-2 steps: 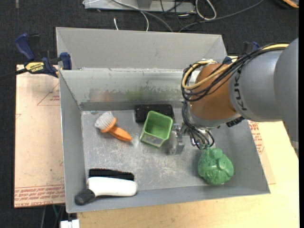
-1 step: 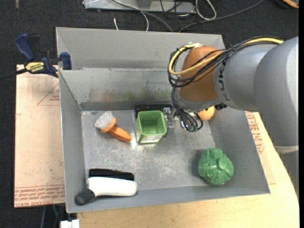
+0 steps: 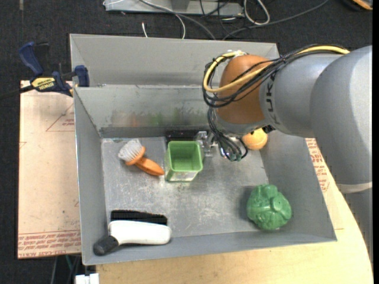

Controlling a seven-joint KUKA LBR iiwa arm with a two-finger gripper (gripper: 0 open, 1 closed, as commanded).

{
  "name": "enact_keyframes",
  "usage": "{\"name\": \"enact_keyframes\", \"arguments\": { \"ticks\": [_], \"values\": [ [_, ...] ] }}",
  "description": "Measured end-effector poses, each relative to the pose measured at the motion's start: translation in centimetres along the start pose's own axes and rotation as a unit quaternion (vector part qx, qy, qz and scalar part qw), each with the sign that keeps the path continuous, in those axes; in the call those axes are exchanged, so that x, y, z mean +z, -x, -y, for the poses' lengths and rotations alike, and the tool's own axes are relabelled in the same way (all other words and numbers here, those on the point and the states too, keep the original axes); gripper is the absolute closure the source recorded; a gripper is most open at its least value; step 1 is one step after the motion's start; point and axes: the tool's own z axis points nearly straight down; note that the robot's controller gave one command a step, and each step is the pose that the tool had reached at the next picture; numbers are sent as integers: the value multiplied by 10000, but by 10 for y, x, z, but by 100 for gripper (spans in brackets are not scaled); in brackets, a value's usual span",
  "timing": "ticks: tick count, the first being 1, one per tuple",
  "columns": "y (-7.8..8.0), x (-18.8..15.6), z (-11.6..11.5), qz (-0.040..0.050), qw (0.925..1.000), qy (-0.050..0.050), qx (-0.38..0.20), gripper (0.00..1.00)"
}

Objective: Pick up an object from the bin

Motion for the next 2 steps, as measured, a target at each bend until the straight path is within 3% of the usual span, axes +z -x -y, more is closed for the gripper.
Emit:
{"name": "enact_keyframes", "arguments": {
  "ticks": [1, 2],
  "values": [
    [-7, -16, -5, -117, 9999, 22, -63, 100],
    [-19, -61, 19, -83, 9972, 32, -747, 100]
  ]
}}
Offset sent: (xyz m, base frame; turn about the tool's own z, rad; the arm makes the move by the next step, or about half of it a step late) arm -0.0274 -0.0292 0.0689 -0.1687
